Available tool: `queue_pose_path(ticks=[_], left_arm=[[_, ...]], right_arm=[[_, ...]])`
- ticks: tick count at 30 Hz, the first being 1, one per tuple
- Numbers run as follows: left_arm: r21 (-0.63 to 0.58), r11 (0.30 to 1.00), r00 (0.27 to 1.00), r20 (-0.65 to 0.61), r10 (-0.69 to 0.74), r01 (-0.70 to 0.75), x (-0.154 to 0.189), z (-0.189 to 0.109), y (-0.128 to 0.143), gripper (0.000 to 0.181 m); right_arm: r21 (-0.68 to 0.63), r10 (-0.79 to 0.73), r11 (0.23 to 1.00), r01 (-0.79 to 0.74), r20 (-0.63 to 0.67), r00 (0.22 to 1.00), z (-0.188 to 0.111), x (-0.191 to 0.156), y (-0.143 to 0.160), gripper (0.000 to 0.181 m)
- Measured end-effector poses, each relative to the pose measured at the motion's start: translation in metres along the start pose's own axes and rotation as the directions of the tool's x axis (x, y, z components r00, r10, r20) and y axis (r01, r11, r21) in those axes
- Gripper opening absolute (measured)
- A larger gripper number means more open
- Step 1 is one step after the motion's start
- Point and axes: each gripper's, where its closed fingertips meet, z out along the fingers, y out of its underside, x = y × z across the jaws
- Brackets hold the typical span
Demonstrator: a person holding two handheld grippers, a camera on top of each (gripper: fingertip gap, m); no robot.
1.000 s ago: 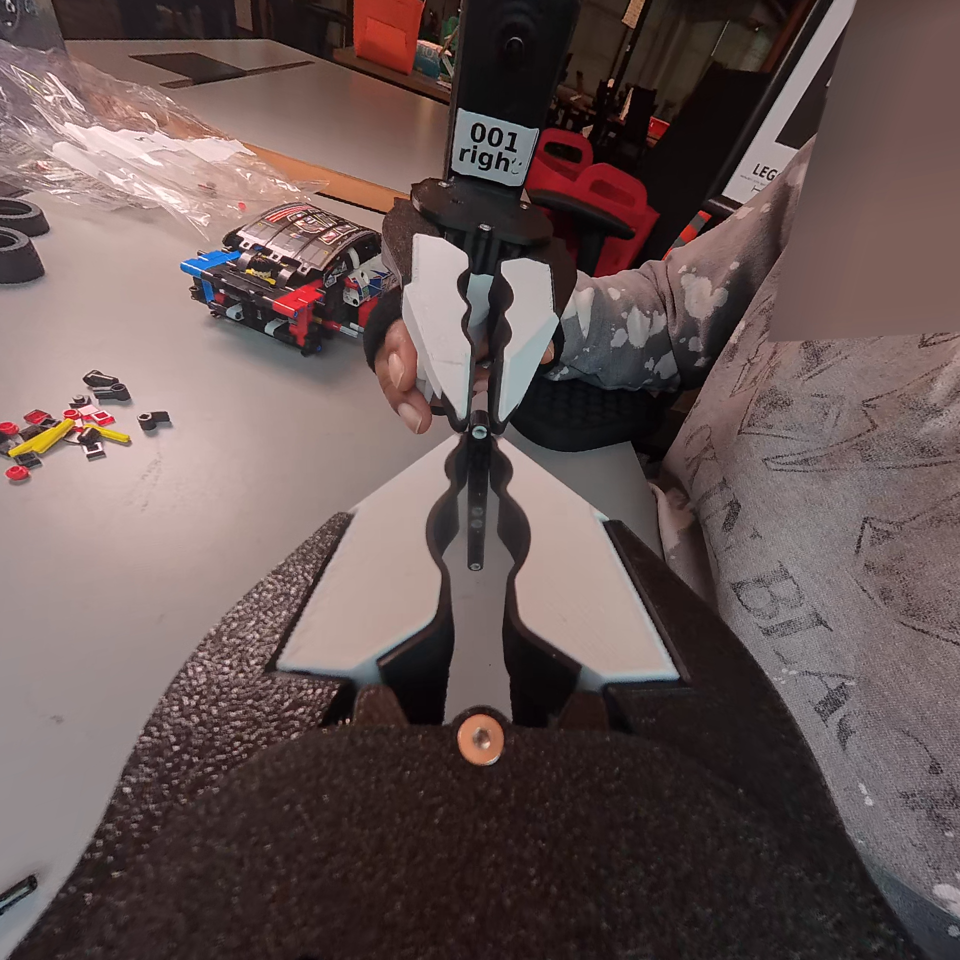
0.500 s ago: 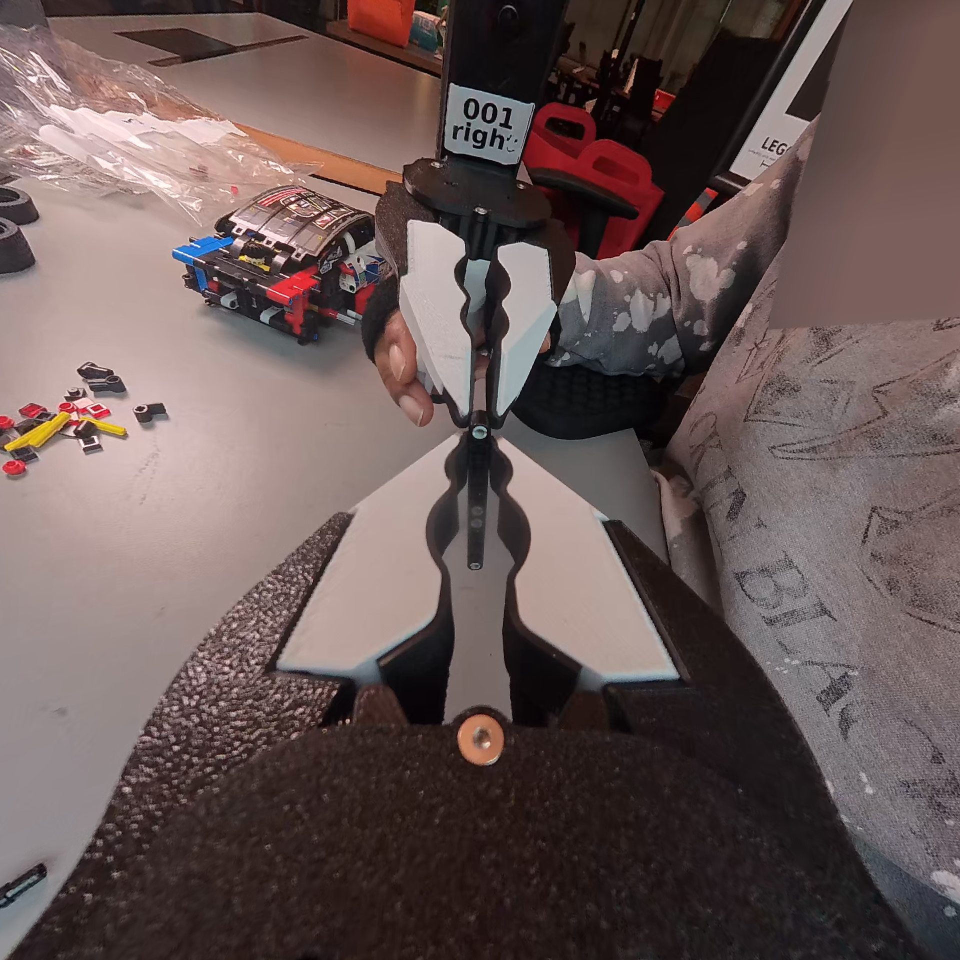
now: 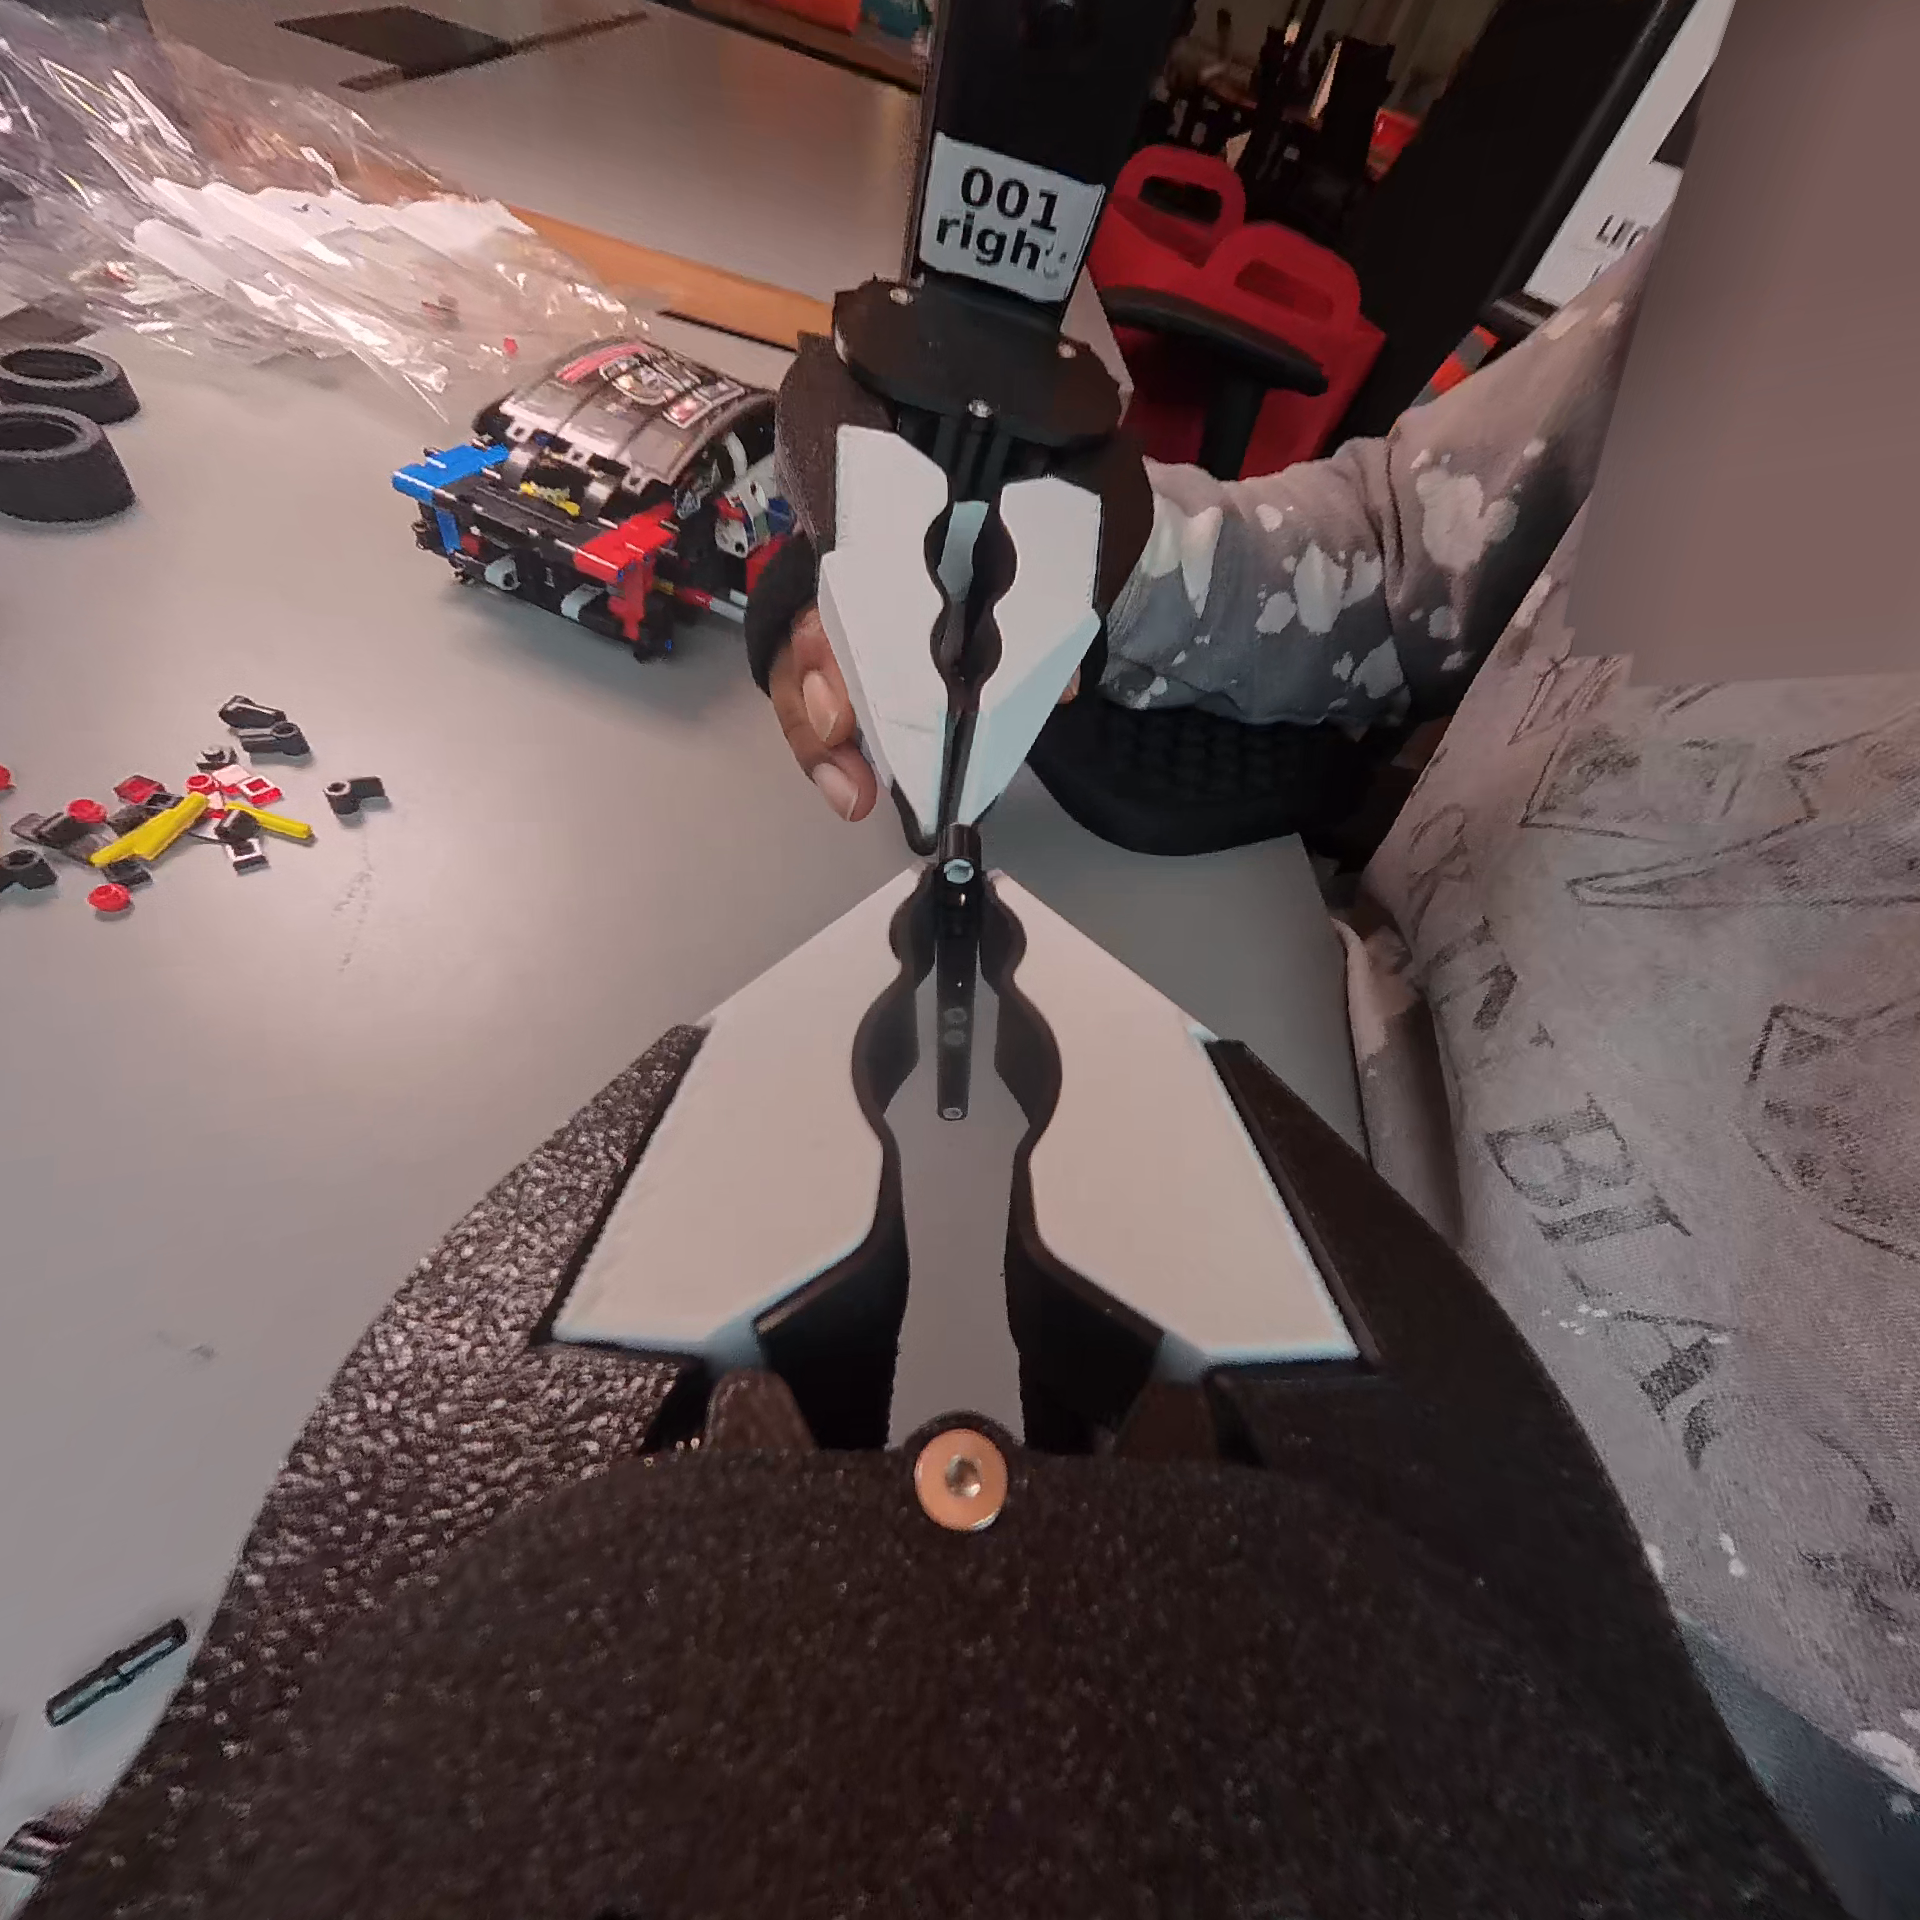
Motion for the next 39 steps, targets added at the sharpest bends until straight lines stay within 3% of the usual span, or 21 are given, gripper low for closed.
queue_pose_path(ticks=[5,8,11,13,14,19,22,28,39], left_arm=[[0.211,0.973,0.995,-0.031,-0.094,0.099,-0.012,-0.019,-0.025,0.005],[0.356,0.917,0.983,-0.108,-0.152,0.181,-0.016,-0.035,-0.042,0.004],[0.403,0.897,0.982,-0.115,-0.148,0.182,-0.017,-0.039,-0.046,0.004],[0.419,0.89,0.982,-0.119,-0.146,0.183,-0.016,-0.038,-0.048,0.004],[0.422,0.888,0.983,-0.117,-0.144,0.18,-0.017,-0.038,-0.048,0.005],[0.432,0.886,0.982,-0.147,-0.117,0.17,-0.011,-0.039,-0.05,0.007],[0.362,0.922,0.984,-0.154,-0.087,0.139,-0.003,-0.028,-0.04,0.024],[0.268,0.963,0.999,-0.036,0.016,-0.006,-0.002,-0.014,-0.028,0.006],[0.287,0.956,0.998,-0.001,0.058,-0.056,-0.002,-0.024,-0.035,0.005]], right_arm=[[0.072,0.069,0.995,-0.067,-0.019,0.997,-0.005,0.007,-0.01,0.0],[0.057,0.084,0.995,-0.083,-0.026,0.996,0.006,0.005,-0.005,0.021],[0.049,0.115,0.992,-0.113,-0.027,0.993,0.016,0.004,-0.002,0.028],[0.026,0.111,0.994,-0.11,-0.033,0.993,0.02,0.003,0.002,0.019],[0.026,0.098,0.995,-0.097,-0.032,0.995,0.02,0.001,0.002,0.009],[0.016,0.022,1.0,-0.021,-0.088,0.996,0.011,0.008,-0.002,0.008],[0.026,-0.008,1.0,0.011,-0.097,0.995,0.009,0.006,-0.007,0.007],[0.041,-0.037,0.998,0.041,-0.104,0.994,0.01,0.003,-0.012,0.008],[0.077,-0.05,0.995,0.057,-0.099,0.994,0.003,0.004,-0.018,0.006]])
